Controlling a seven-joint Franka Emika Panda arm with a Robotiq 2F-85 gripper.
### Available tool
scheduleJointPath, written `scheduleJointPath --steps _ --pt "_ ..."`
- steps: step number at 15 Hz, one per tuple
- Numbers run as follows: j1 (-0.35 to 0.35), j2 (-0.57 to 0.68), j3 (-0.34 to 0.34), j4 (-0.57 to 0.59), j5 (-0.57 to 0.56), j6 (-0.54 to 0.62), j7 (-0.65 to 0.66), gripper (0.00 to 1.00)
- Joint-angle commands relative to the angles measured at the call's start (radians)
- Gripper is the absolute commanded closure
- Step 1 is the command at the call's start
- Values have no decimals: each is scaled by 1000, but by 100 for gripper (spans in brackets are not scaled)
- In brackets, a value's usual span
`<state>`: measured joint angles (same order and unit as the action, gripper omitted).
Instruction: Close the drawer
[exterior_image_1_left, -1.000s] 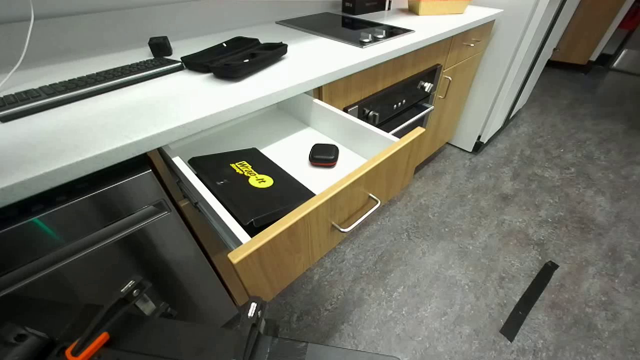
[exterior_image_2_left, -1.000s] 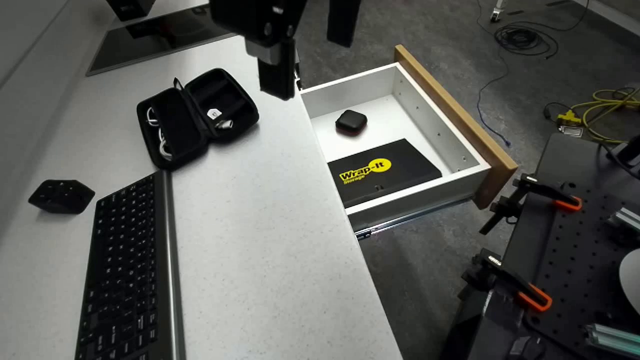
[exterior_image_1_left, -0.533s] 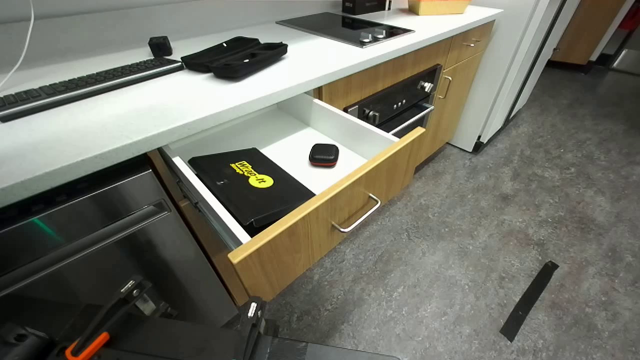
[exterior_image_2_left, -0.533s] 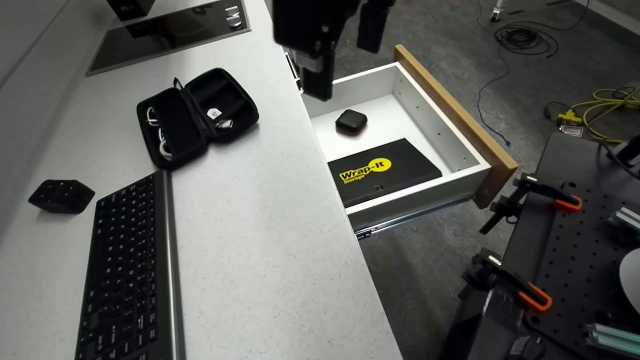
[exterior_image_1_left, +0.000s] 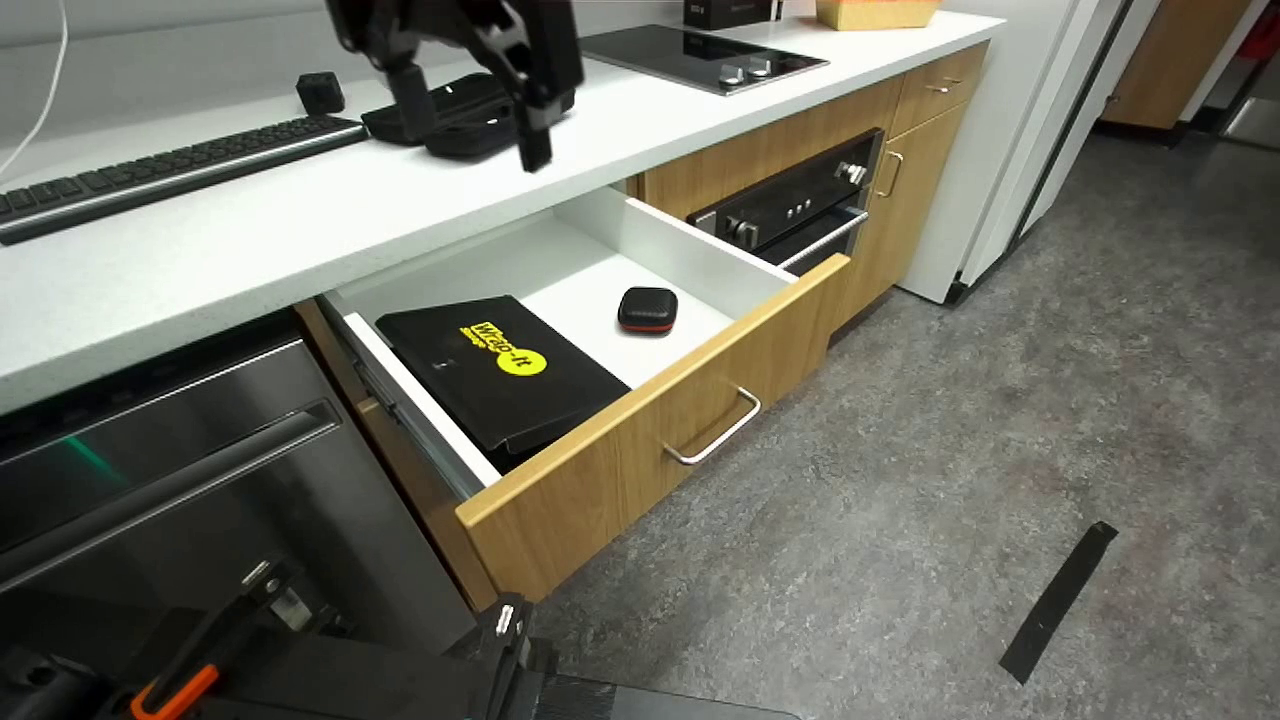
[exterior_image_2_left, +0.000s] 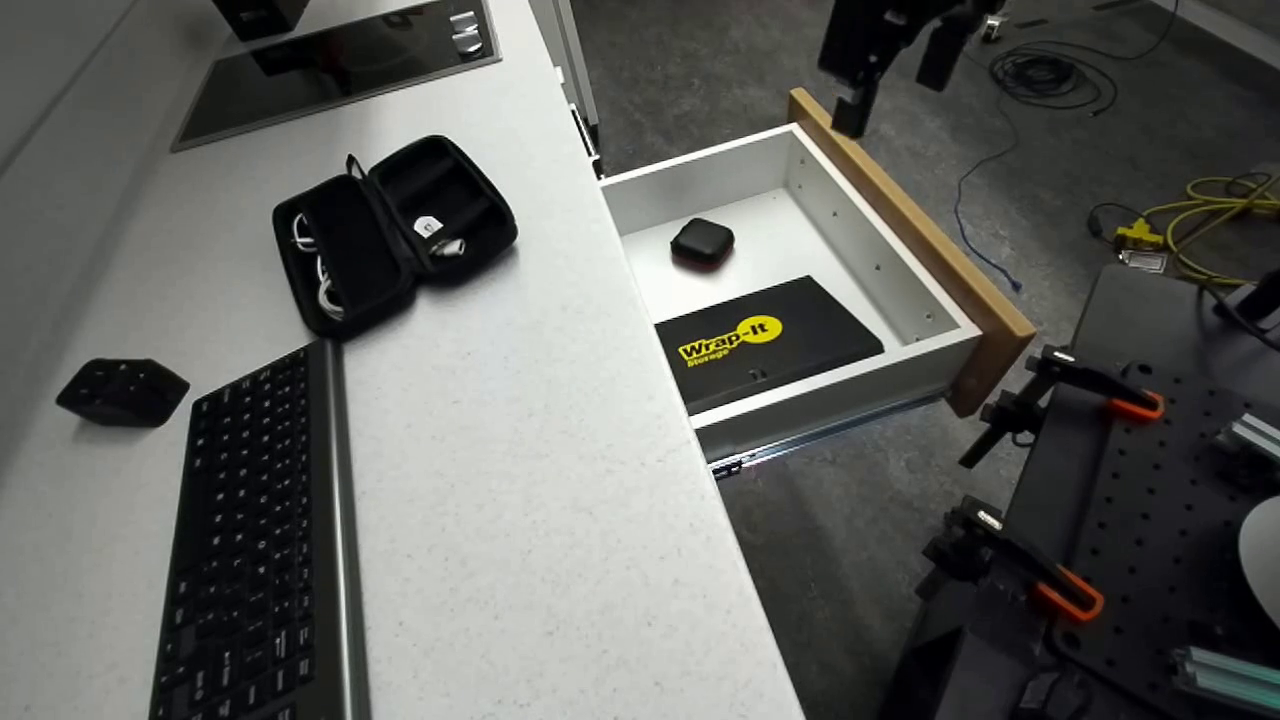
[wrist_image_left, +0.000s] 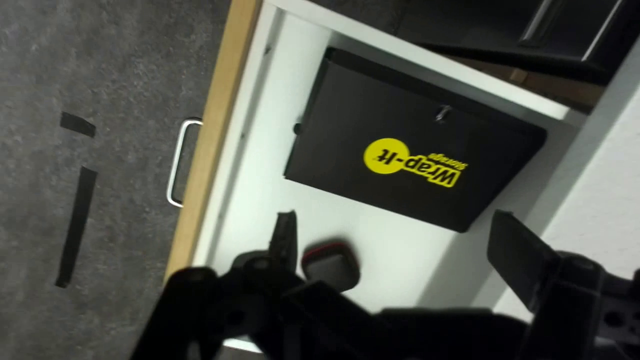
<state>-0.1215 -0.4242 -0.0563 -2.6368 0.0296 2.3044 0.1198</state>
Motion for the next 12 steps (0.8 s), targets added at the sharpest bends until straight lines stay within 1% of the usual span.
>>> scheduleJointPath --steps 1,3,4,11,12 --pt "-102 36 -39 -40 -62 118 67 0" --pt "-130 38 -53 -57 -57 148 79 0" --pt "-106 40 -58 -37 -34 105 26 0" --pt "-108 47 -62 -38 -34 108 22 0" --pt "-120 59 -54 -37 -60 120 36 0"
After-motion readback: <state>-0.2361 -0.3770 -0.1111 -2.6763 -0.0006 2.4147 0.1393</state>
